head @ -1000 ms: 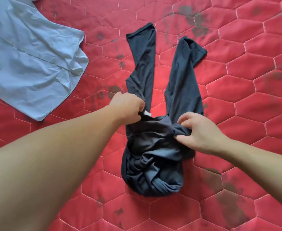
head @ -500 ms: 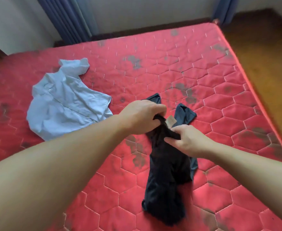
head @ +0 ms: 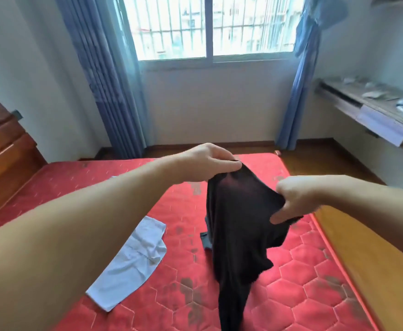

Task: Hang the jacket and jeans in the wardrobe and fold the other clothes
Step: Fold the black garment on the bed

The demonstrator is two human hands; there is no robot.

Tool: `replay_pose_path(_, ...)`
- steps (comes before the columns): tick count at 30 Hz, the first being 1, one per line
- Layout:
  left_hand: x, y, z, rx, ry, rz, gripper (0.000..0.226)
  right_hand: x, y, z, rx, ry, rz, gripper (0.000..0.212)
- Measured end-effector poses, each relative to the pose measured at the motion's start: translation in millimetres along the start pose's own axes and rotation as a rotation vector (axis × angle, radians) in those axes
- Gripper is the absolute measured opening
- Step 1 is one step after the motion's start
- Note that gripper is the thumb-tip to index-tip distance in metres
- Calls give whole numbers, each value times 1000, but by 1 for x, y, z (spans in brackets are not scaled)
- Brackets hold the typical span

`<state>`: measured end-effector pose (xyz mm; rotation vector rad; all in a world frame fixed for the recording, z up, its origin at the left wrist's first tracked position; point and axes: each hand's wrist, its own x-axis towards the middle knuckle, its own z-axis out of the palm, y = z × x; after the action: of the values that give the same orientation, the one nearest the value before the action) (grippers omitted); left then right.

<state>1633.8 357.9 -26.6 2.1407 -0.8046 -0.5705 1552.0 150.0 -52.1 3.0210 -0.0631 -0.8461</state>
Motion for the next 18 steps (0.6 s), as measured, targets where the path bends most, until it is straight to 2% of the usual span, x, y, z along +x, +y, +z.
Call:
replay_pose_path(3,-20,31,-25,258,-19,14,24,-28,11,-8,-236,-88,118,35)
replay_pose_path(5,-36,43,-34,469,-9,23,28,-46,17,-16,-308,-121,177,41)
replay_pose_path(7,-54,52,-34,626,-10,-11,34,-64,17,-25,-359,-112,191,35)
replay_pose_path(9,-72,54,-25,744,-67,-111,40,-81,15,-32,-451,-9,176,28)
replay_pose_path(11,-85,47,-4,861,-183,-303,43,-94,14,-33,-612,153,156,21)
replay_pose_path(14,-104,26,46,1002,-354,-568,66,-111,14,-18,-723,296,226,10)
replay_pose_path(16,-115,10,78,1058,-387,-628,69,-120,18,1,-671,326,289,10)
replay_pose_path(18,-121,3,98,1045,-322,-618,68,-130,27,20,-620,377,317,10)
